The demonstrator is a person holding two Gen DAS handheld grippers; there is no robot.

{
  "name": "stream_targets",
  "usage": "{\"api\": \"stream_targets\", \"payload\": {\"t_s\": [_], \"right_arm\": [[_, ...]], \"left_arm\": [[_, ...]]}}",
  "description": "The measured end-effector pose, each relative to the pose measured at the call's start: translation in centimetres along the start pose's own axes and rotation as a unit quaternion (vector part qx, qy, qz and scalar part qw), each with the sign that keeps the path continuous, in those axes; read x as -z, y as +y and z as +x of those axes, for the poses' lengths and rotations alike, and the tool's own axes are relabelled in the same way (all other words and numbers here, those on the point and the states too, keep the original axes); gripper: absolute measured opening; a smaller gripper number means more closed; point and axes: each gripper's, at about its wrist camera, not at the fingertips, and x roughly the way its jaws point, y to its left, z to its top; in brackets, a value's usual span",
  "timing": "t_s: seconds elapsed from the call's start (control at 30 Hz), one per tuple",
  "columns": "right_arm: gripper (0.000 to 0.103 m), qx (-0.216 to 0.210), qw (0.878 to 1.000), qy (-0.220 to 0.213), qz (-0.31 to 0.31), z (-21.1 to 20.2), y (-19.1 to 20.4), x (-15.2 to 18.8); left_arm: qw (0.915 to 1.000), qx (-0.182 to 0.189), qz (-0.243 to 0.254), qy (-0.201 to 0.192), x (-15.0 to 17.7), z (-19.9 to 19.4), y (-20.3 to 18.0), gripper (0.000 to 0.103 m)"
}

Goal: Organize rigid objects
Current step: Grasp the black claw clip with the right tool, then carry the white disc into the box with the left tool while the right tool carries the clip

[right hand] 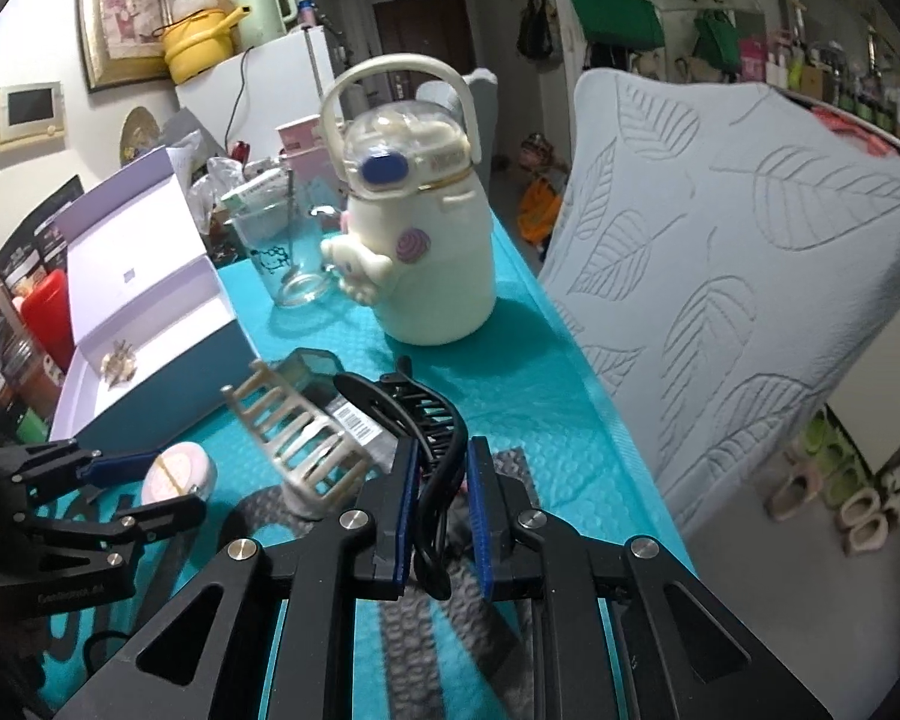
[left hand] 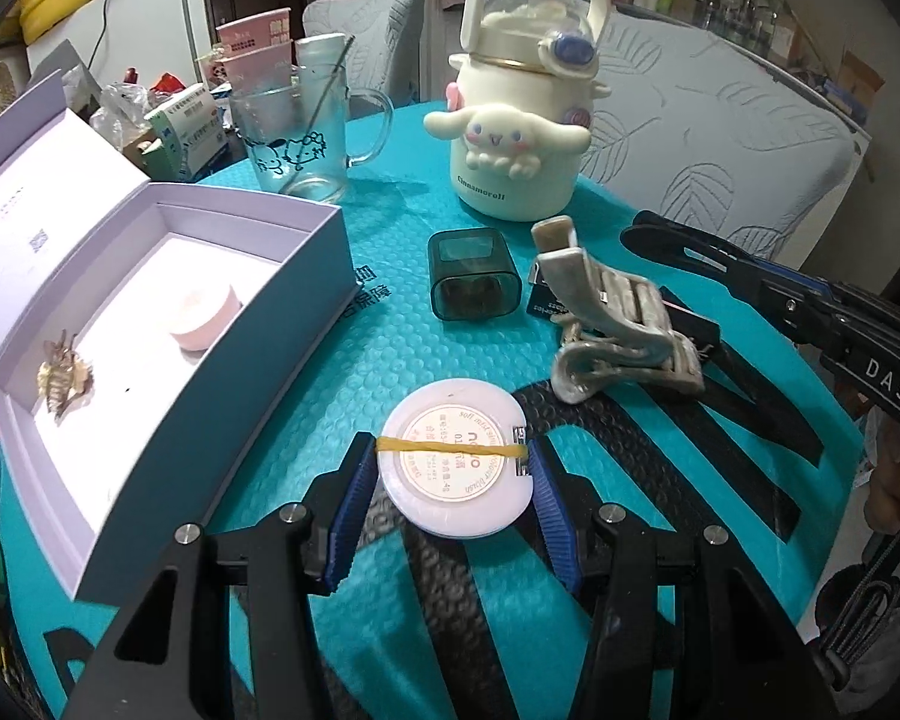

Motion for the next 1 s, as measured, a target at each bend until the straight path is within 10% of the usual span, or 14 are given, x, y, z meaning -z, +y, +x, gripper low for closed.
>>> {"api": "stream_targets", "payload": {"t_s": [1.0], "right_arm": [[0.016,-0.073,0.996,0.001,-0.051,-4.7,9.9,4.7]], "left_arm": [[0.9940,-0.066,-0.069,-0.054,7.9,-9.4,4.4,0.051]]}}
